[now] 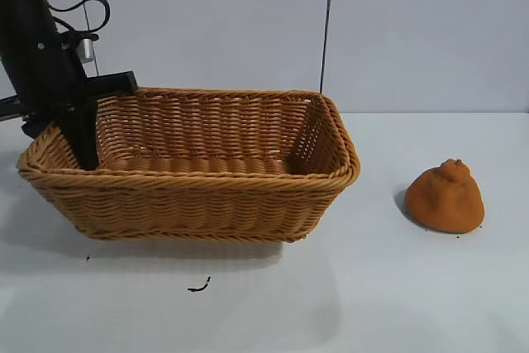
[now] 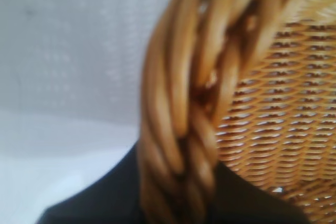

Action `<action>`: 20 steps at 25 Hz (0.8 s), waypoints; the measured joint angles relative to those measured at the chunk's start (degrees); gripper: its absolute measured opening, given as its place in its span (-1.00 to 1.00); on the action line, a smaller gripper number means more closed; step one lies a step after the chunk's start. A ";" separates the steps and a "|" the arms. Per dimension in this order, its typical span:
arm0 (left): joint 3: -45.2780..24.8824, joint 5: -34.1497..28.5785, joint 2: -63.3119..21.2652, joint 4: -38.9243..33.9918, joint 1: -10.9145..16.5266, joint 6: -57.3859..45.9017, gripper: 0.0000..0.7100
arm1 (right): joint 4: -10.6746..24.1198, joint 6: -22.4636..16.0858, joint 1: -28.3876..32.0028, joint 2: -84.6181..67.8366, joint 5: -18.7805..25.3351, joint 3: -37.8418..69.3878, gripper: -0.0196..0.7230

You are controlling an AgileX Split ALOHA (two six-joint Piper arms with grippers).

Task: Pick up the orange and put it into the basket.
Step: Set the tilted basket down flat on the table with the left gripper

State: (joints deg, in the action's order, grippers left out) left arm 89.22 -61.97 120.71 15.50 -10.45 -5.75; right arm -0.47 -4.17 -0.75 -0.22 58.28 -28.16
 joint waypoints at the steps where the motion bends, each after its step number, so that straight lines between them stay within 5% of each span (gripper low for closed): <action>1: 0.05 0.61 0.69 0.61 0.00 0.39 -0.74 | 0.00 0.00 0.00 0.00 0.00 0.00 0.83; 14: 0.05 3.52 5.87 1.68 0.00 2.60 -0.65 | -0.04 0.00 0.00 0.00 0.00 0.00 0.83; 16: 0.05 3.52 5.93 2.24 0.00 2.68 -0.44 | -0.04 0.00 0.00 0.00 0.00 0.00 0.83; 20: 0.05 3.52 5.98 2.43 0.00 2.69 0.37 | -0.04 0.00 0.00 0.00 0.00 0.00 0.83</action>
State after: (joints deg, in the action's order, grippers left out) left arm 89.26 -58.45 126.69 17.93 -10.45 -3.05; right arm -0.51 -4.17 -0.75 -0.22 58.28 -28.16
